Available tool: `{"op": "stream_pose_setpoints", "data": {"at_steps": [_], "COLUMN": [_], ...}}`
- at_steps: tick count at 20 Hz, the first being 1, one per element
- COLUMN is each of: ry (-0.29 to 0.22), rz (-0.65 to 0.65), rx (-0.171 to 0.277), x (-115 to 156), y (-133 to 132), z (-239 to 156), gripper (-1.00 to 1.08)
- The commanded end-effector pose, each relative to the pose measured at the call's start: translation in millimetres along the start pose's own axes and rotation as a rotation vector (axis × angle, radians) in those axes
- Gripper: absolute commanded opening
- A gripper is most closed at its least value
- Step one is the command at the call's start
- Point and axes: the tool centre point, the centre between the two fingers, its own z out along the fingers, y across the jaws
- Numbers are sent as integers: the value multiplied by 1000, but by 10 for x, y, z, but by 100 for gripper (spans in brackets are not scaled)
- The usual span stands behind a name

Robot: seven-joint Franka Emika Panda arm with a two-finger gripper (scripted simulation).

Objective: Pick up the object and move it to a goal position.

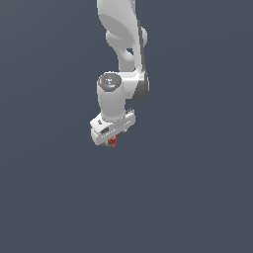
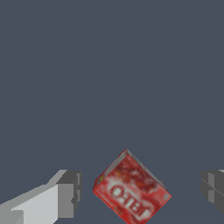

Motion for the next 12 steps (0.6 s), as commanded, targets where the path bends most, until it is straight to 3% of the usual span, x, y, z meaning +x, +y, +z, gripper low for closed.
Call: {"op": "stream_pose_setpoints", "data": {"at_steps": [1, 12], "ry": [-1, -2], "rz": [-66, -350], "rx": [-1, -1], "x": [-60, -316], "y": [18, 74], "z": [47, 240], "gripper": [100, 100]}}
